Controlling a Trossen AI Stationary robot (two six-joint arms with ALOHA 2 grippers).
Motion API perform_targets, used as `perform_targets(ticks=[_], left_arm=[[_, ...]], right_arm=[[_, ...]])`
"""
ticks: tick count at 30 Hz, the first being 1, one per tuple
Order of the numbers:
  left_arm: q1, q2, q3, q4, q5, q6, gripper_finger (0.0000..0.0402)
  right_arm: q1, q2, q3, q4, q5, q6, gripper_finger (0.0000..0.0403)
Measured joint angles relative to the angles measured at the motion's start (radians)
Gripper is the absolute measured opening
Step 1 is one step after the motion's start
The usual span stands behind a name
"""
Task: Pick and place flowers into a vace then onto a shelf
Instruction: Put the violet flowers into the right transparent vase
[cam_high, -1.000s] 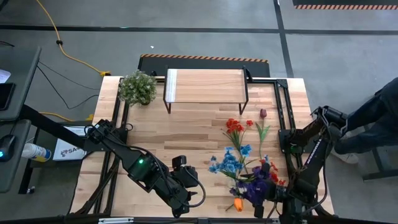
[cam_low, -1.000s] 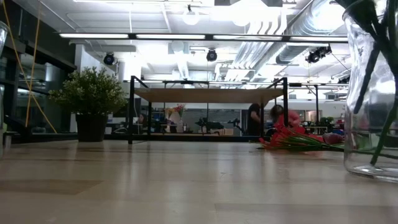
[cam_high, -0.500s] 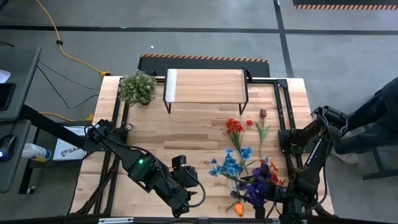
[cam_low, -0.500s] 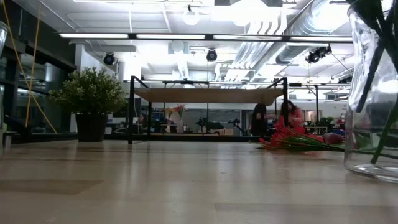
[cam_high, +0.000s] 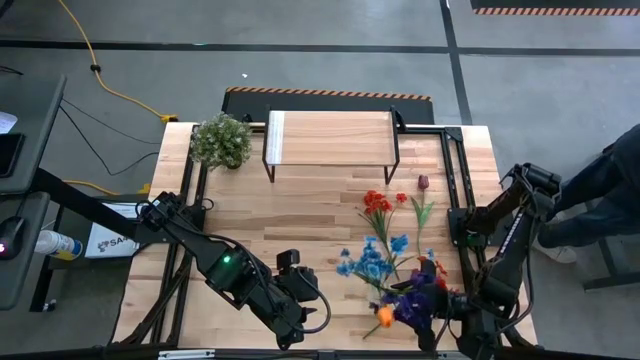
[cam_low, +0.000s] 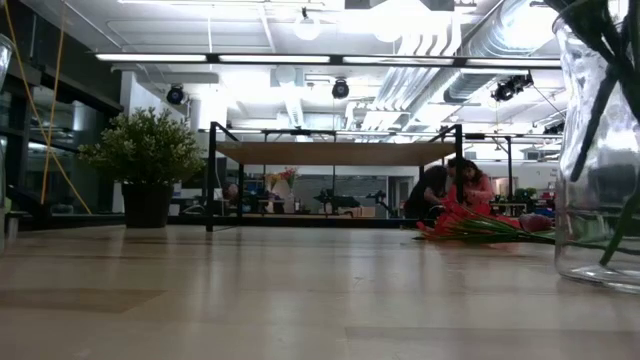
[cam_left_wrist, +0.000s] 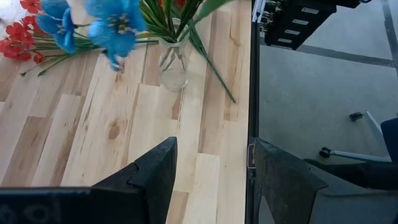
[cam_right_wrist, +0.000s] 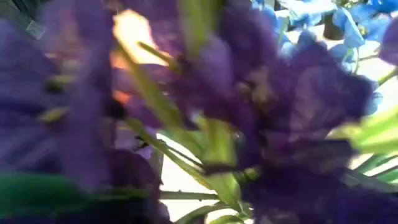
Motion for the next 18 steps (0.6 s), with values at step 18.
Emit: perform_targets(ticks=[18], left_arm=[[0.0,0.0,0.0,0.0,0.0,0.002,0.0246]], right_arm=[[-0.004,0.0,0.0,-0.073,-0.1,0.082,0.0294]])
